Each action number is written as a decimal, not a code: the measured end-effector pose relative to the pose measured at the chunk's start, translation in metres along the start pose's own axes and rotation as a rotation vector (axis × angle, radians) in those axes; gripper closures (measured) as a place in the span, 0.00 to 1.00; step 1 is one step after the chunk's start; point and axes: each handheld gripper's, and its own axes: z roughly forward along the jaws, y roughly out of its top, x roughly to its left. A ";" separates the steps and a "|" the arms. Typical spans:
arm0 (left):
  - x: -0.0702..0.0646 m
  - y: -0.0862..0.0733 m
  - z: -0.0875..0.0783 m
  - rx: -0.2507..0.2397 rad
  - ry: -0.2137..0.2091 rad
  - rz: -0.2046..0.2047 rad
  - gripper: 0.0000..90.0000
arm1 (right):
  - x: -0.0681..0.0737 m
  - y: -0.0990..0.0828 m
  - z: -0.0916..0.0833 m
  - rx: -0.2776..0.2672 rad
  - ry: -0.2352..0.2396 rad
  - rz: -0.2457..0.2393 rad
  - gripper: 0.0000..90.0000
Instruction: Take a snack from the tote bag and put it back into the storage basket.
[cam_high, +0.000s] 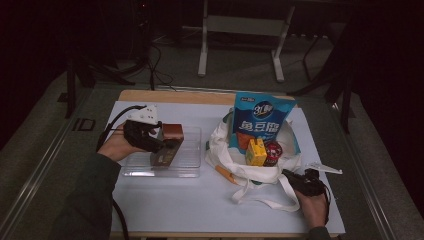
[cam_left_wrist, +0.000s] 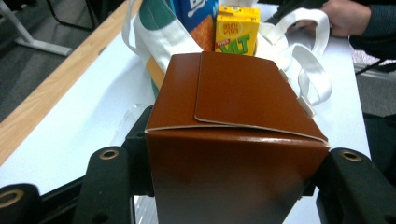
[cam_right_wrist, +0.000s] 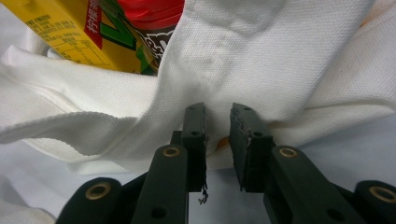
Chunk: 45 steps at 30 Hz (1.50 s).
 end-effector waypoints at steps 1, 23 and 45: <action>0.000 0.000 0.001 0.009 -0.003 0.002 0.47 | 0.000 0.000 0.000 0.000 0.000 0.000 0.84; 0.002 0.003 0.036 0.098 -0.071 -0.028 0.45 | -0.001 0.000 0.000 0.002 0.004 0.005 0.84; 0.004 0.005 0.055 0.074 -0.103 -0.126 0.40 | -0.001 0.000 0.000 0.003 0.006 0.010 0.83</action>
